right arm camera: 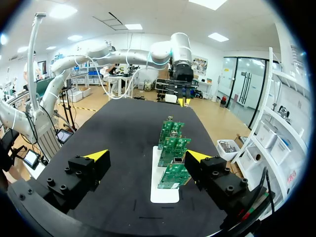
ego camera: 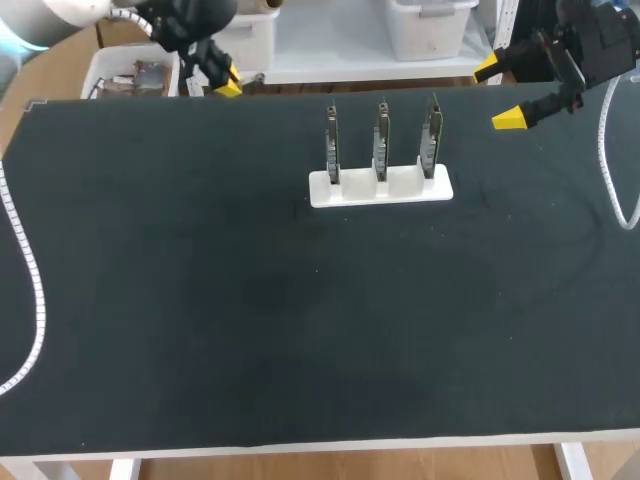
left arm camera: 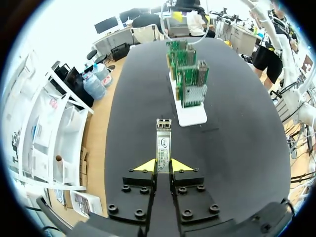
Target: Pick up the optical module with the left hand, and insert it into the network port with the right hand.
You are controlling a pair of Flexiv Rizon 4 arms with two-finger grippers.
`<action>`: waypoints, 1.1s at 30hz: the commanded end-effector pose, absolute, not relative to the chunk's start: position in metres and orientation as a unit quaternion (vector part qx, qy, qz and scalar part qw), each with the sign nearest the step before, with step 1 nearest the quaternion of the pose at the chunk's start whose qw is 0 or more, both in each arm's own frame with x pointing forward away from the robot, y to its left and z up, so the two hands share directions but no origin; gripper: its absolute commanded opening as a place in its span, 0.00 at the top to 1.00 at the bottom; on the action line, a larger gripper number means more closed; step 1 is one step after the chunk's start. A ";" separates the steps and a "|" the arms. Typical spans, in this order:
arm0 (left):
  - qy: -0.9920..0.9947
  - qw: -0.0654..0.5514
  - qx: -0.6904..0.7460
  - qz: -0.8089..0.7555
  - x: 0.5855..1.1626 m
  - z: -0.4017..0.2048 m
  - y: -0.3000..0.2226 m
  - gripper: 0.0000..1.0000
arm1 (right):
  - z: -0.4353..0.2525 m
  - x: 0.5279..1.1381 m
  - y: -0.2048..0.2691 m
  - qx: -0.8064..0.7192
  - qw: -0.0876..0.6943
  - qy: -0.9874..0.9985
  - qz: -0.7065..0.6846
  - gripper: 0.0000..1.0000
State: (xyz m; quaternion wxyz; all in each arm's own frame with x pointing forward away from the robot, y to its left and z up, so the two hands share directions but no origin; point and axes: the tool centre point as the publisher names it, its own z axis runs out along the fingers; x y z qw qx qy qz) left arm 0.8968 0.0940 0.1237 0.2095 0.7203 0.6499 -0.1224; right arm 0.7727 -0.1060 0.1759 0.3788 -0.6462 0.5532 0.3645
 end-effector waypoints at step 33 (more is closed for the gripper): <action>0.594 0.258 0.748 -0.146 0.904 0.129 0.081 1.00 | 0.176 0.772 -0.106 -0.646 0.379 0.553 0.364 0.00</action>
